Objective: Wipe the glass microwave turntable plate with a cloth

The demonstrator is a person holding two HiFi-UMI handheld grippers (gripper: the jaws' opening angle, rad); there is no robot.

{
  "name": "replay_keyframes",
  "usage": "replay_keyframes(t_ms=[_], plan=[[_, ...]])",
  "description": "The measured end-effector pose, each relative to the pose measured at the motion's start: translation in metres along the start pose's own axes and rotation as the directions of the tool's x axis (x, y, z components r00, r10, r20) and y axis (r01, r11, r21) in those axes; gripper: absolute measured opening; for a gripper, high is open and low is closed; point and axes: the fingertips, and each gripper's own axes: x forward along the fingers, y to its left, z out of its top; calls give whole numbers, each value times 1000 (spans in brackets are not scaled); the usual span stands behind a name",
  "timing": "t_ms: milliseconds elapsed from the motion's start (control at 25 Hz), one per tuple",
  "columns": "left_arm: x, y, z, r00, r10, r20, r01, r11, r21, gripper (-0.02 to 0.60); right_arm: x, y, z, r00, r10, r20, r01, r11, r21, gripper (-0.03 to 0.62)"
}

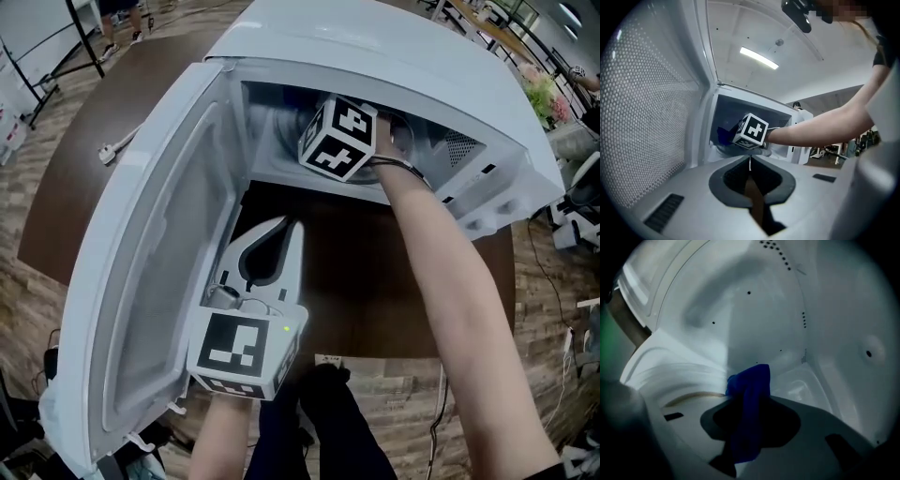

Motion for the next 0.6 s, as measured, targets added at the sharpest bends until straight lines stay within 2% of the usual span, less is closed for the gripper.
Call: replay_keyframes(t_ms=[240,360,600], plan=[[0,0,0,1000,-3,-4,3,1000,-17,9,11,6,-4,998,44,-41,-47,995,-86,91],[1,0,-1,1000,-4,-6,4,1000,-12,11,15,6,-15,996,56,-72,-63,993,-96,91],[3,0,-1,1000,-2,-6,2,1000,4,9,7,-5,-40,988,-3,-153,-22,987,-160,89]])
